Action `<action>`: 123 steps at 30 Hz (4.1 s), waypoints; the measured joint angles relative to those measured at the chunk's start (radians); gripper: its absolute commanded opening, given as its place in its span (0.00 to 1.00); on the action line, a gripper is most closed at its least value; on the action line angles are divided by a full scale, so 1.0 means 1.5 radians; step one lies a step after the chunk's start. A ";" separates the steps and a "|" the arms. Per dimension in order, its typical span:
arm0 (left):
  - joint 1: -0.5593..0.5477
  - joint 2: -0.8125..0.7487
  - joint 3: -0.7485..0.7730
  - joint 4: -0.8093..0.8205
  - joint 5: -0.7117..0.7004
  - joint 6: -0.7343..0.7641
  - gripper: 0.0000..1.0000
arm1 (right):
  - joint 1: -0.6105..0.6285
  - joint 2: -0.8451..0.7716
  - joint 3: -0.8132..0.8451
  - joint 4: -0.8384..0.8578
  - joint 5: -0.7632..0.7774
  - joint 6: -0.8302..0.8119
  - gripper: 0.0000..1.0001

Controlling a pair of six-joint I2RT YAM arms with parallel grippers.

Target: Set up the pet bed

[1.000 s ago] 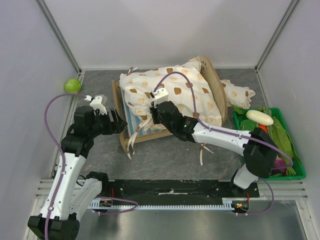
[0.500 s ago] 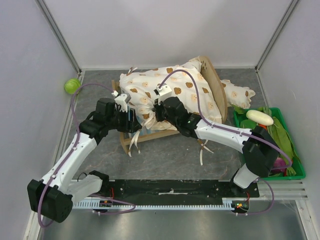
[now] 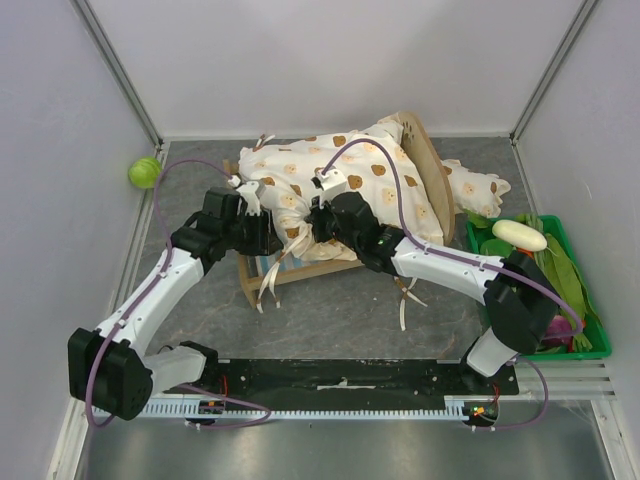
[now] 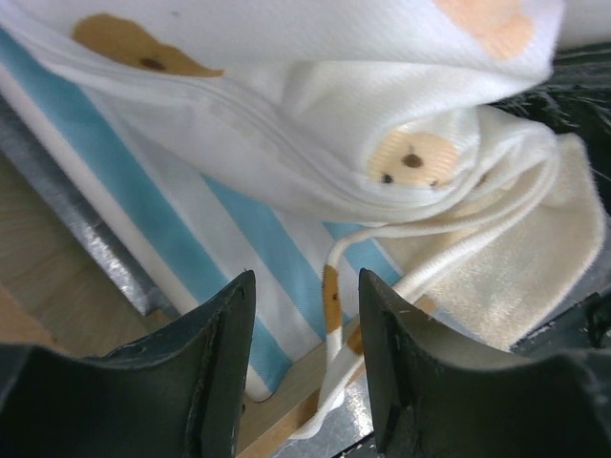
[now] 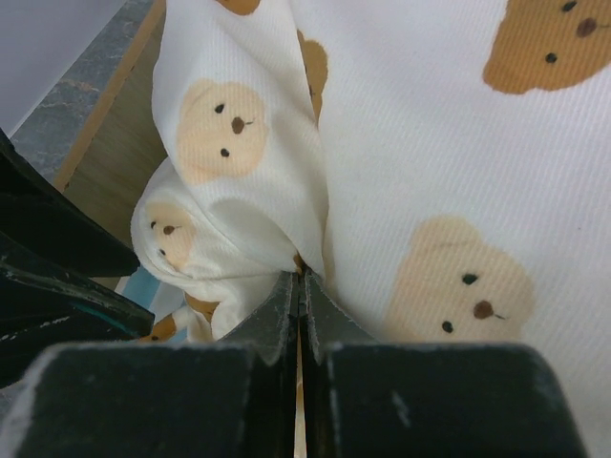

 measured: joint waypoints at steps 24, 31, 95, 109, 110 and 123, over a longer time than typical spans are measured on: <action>-0.014 -0.104 -0.045 0.023 0.109 -0.006 0.70 | -0.015 -0.005 -0.003 0.003 -0.029 0.012 0.00; -0.058 -0.088 -0.045 0.006 0.065 -0.003 0.69 | -0.016 -0.008 -0.003 0.003 -0.030 0.012 0.00; -0.105 -0.152 0.027 -0.120 0.174 0.093 0.49 | -0.021 -0.087 -0.063 0.030 -0.097 0.066 0.00; -0.111 -0.137 0.058 -0.174 0.016 0.063 0.62 | -0.021 -0.087 -0.055 0.022 -0.087 0.055 0.00; -0.111 -0.125 0.062 -0.167 -0.005 0.061 0.61 | -0.021 -0.087 -0.055 0.022 -0.087 0.055 0.00; -0.111 0.013 0.069 -0.135 -0.087 0.056 0.57 | -0.021 -0.089 -0.055 0.022 -0.086 0.055 0.00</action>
